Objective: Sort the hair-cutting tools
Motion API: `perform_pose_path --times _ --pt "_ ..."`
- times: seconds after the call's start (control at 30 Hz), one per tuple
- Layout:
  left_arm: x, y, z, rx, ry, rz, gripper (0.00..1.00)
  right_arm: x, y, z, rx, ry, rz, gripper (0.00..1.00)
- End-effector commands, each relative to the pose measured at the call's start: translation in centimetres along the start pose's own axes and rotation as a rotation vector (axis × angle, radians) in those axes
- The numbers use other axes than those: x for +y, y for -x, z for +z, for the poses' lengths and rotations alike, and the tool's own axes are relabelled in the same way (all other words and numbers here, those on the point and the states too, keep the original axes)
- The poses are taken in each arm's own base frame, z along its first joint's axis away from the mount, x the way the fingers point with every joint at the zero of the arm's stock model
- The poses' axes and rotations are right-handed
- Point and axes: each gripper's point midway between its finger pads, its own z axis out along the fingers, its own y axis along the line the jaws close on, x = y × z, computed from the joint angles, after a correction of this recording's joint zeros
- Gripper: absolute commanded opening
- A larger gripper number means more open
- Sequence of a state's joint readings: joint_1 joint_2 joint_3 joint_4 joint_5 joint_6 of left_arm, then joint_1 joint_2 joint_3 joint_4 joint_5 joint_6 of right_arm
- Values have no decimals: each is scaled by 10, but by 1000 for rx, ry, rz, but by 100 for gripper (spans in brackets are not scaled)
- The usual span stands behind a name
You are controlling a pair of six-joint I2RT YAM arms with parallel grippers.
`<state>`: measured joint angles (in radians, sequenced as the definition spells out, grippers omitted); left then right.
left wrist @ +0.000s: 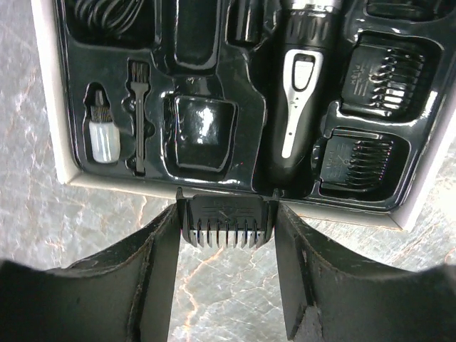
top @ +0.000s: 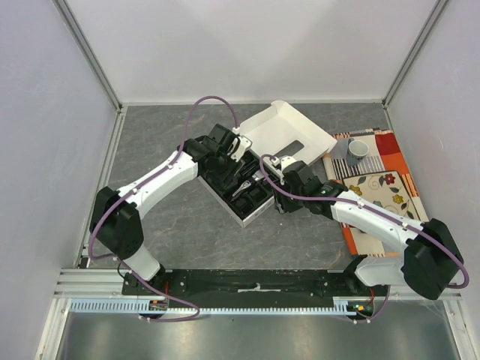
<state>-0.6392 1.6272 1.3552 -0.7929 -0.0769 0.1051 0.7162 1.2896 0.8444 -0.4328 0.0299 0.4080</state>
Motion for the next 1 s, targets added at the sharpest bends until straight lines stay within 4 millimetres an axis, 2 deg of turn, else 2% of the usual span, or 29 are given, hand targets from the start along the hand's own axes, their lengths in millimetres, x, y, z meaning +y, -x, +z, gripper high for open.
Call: perform_pose_path --times 0.0,0.17,0.3,0.43,0.53,0.7,0.97 --pt "-2 36 -7 -128 -133 133 43 7 13 -9 -33 21 5 48" --pt "4 39 -4 -136 -218 133 45 5 9 -6 -20 16 7 50" --pt "15 43 7 -136 -239 106 45 4 6 -3 -7 11 2 50" --pt "24 41 26 -109 -220 85 45 3 3 0 3 6 5 50" --pt "21 35 37 -84 -232 77 45 3 1 4 8 8 5 50" --pt "18 34 41 -89 -248 82 45 1 -6 13 31 2 9 51" --pt "25 31 52 -88 -205 92 45 3 -10 18 35 15 18 51"
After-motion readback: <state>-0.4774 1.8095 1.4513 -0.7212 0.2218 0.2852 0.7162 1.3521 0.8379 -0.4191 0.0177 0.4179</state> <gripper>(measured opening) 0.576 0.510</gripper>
